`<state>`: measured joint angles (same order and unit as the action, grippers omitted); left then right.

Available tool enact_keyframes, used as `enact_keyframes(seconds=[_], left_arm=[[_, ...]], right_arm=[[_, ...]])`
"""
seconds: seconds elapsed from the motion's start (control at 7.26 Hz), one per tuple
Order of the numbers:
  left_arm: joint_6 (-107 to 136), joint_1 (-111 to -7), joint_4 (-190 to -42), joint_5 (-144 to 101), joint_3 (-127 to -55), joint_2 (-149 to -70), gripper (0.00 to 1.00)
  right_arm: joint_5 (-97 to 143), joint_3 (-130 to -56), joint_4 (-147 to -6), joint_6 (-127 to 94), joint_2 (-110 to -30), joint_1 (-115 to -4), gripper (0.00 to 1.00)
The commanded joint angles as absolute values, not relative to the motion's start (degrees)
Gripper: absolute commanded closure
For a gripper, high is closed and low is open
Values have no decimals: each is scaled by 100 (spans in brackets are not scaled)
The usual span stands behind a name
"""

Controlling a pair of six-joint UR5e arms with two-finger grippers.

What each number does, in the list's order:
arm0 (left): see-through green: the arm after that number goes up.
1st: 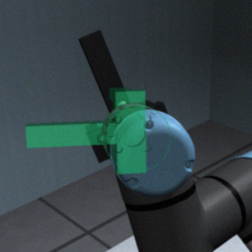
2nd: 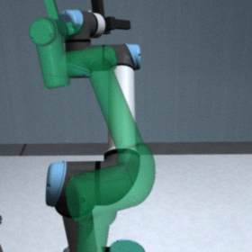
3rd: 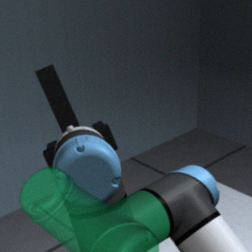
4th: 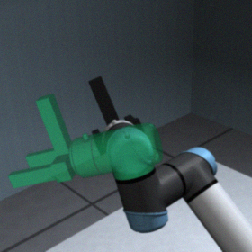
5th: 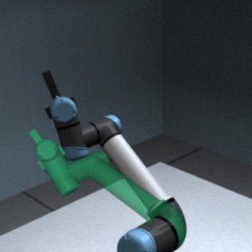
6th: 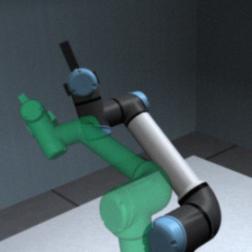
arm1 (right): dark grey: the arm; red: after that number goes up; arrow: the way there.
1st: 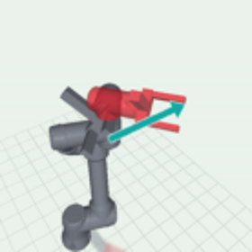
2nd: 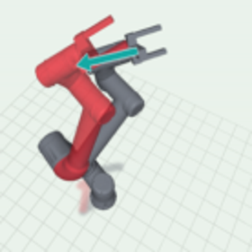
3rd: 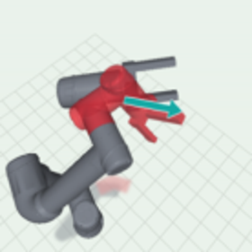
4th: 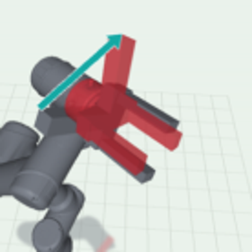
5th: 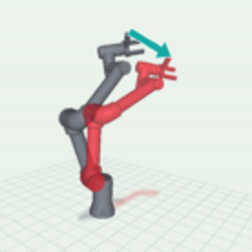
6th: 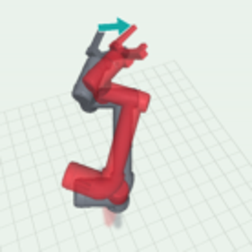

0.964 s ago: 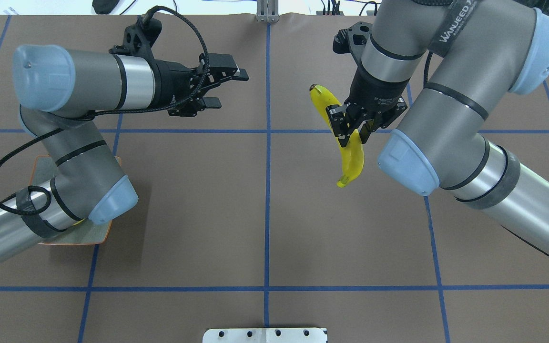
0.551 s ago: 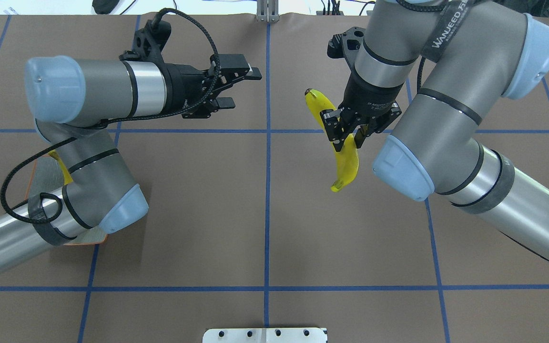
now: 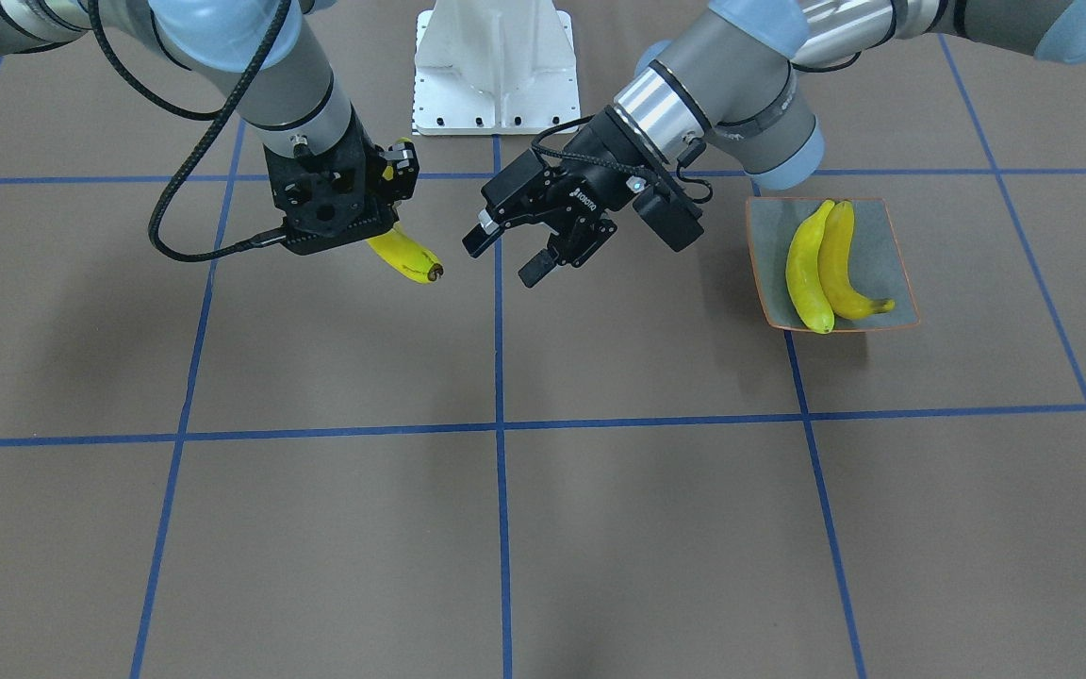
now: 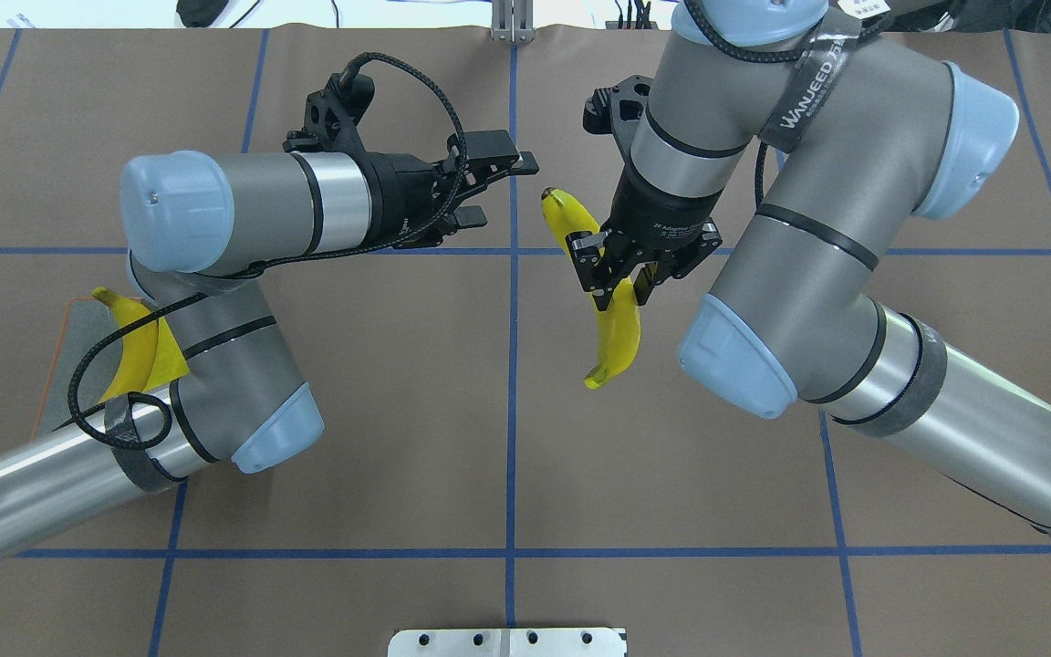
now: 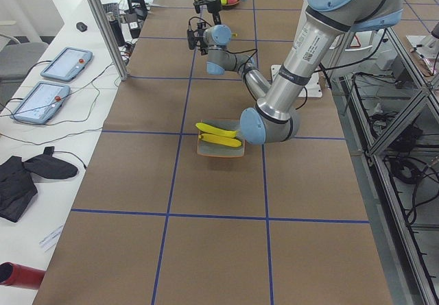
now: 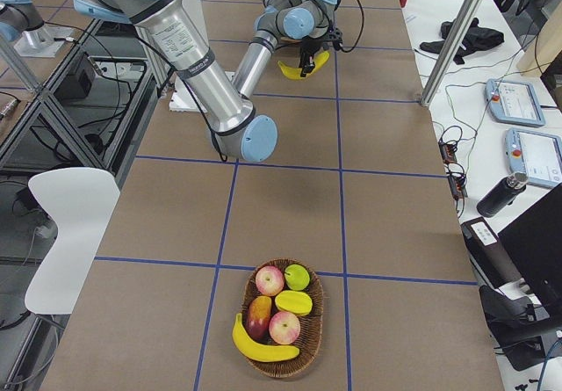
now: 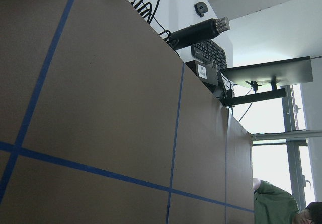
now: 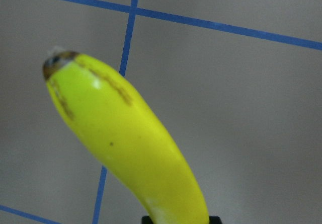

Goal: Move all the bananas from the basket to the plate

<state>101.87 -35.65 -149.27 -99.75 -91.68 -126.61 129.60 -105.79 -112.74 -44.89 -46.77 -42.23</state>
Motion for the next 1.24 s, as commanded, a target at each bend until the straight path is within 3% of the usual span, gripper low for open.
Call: enact_keyframes(seconds=[0.0,1.1], left_arm=[[10195,-3393,-14915,-9810,-9167,-12726,0],[10310,-3086,-14906,-9449,-9053,-12902,0]], right_arm=[[12955,-10399,-11259,-4509,-4510,-4184,100],[12955,-10354,-11259,-4518,-4430,-4148,100]])
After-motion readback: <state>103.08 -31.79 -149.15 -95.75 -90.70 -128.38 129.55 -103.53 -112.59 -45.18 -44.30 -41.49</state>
